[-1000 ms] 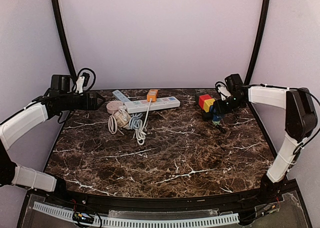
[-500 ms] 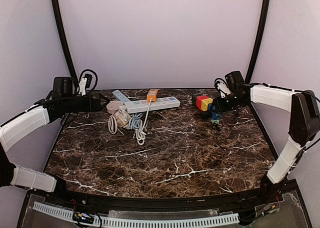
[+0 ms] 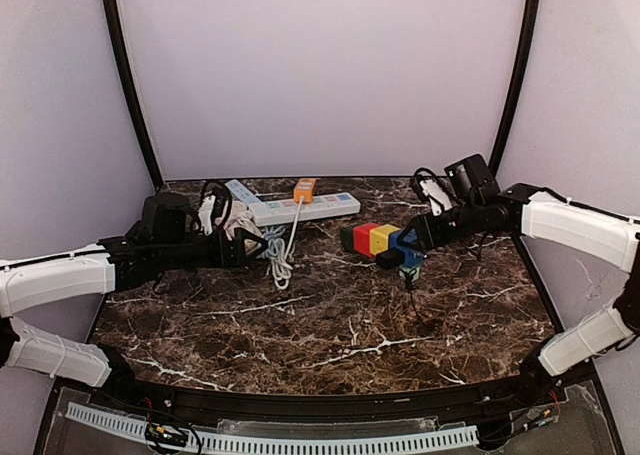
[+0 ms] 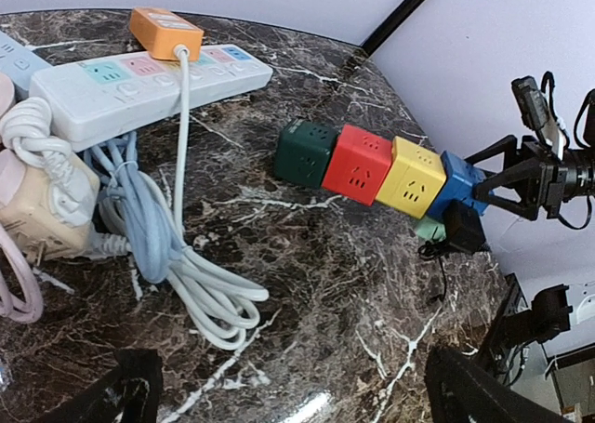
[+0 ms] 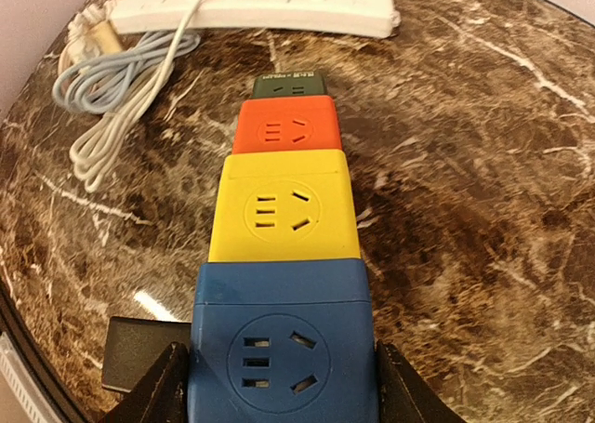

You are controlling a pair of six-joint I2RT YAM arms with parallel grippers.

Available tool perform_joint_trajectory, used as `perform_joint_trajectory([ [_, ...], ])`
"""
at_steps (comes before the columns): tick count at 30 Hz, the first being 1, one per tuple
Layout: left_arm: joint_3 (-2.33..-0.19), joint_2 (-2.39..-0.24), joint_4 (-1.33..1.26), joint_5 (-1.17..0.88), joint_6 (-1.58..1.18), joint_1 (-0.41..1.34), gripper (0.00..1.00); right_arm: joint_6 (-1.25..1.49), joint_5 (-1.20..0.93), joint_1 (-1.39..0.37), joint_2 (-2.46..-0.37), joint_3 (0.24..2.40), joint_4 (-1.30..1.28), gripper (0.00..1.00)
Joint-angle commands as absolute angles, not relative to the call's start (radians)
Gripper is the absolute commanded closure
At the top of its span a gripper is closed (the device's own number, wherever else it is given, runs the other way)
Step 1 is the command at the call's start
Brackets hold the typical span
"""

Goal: Pull the plug off the socket
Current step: Move the socket to the center of the board.

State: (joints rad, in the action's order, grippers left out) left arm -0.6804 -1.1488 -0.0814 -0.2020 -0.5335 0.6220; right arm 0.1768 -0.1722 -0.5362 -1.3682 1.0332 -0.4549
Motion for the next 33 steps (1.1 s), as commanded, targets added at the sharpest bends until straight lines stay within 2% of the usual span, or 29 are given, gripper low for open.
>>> perform_joint_trajectory([
  [1,-0.659,-1.123,-0.145,-0.150,-0.604,0.695,0.00,0.221,-0.266,-0.624,-1.276,0.952,-0.374,1.00],
  [9,-0.691,-1.157,-0.144,-0.123,-0.531,0.846,0.00,0.184,-0.424,-0.766,-1.183,0.778,-0.248,1.00],
  [14,-0.674,-1.177,-0.181,-0.170,-0.447,0.903,0.00,0.148,-0.486,-0.819,-1.196,0.754,-0.210,1.00],
  [21,-0.663,-1.178,-0.150,-0.246,-0.345,0.922,0.00,0.102,-0.490,-0.896,-1.290,0.790,-0.208,1.00],
  [25,-0.641,-1.147,-0.095,-0.226,-0.303,0.922,0.00,0.101,-0.410,-0.913,-1.318,0.801,-0.198,1.00],
  [26,-0.630,-1.136,-0.077,-0.219,-0.302,0.922,0.00,0.105,-0.370,-0.912,-1.322,0.799,-0.198,0.97],
  [28,-0.610,-1.116,-0.054,-0.198,-0.314,0.921,0.00,0.120,-0.272,-0.914,-1.320,0.792,-0.198,0.83],
  [30,-0.580,-1.089,-0.044,-0.173,-0.344,0.921,0.00,0.127,-0.222,-0.912,-1.309,0.782,-0.198,0.59],
  [33,-0.531,-1.038,-0.060,-0.130,-0.404,0.922,0.00,0.149,-0.193,-0.914,-1.272,0.766,-0.190,0.38],
])
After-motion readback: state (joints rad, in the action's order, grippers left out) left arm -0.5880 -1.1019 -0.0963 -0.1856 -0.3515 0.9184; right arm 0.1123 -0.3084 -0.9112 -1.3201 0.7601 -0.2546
